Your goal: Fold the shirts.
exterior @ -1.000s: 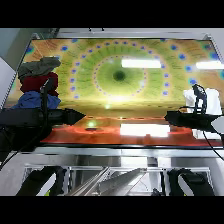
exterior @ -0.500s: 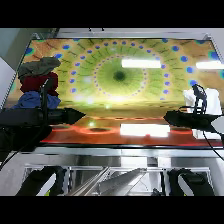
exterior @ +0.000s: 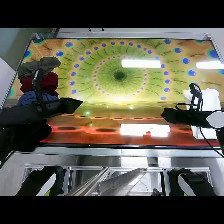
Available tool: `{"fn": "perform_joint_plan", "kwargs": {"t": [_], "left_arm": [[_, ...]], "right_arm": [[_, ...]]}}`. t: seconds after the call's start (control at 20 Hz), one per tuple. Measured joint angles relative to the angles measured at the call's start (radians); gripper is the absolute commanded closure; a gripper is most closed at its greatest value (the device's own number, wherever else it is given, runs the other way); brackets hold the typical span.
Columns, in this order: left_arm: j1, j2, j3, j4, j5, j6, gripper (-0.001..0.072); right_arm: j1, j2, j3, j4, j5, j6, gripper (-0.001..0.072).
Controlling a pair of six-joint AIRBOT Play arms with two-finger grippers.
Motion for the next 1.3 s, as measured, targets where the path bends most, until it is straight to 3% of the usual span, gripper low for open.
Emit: {"fn": "perform_joint_plan", "kwargs": {"t": [0.25,0.3,0.35,0.4,0.7,0.95,1.1,1.15,1.2,1.25,1.3], "left_arm": [[0.180,-0.187,0.238,0.249,-0.044,0.001,0.0002],[0.229,-0.261,0.318,0.303,-0.054,0.008,0.0002],[0.280,-0.355,0.414,0.359,-0.060,0.014,0.0002],[0.327,-0.462,0.519,0.407,-0.064,0.023,0.0002],[0.467,-1.112,1.147,0.518,-0.098,0.054,0.0002],[0.455,-1.376,1.194,0.536,-0.401,0.067,0.0004],[0.441,-1.498,1.230,0.543,-0.510,0.085,0.0012],[0.439,-1.526,1.241,0.544,-0.529,0.089,0.0215],[0.437,-1.548,1.249,0.544,-0.546,0.091,0.0499],[0.437,-1.562,1.255,0.544,-0.556,0.096,0.0686],[0.436,-1.569,1.259,0.544,-0.562,0.096,0.0683]], "right_arm": [[0.000,-0.048,0.000,0.004,-0.060,-0.012,0.0670],[0.000,-0.057,0.000,0.004,-0.077,-0.015,0.0539],[0.000,-0.065,0.000,0.004,-0.093,-0.017,0.0311],[0.000,-0.073,0.000,0.004,-0.106,-0.019,0.0188],[0.000,-0.119,0.000,0.008,-0.162,-0.023,0.0186],[0.000,-0.163,0.000,0.015,-0.180,-0.022,0.0187],[0.000,-0.200,0.000,0.027,-0.183,-0.022,0.0187],[0.001,-0.214,0.000,0.034,-0.185,-0.022,0.0187],[0.002,-0.226,0.000,0.042,-0.185,-0.022,0.0187],[0.002,-0.238,0.000,0.049,-0.185,-0.022,0.0188],[0.002,-0.248,0.000,0.056,-0.185,-0.022,0.0188]]}}
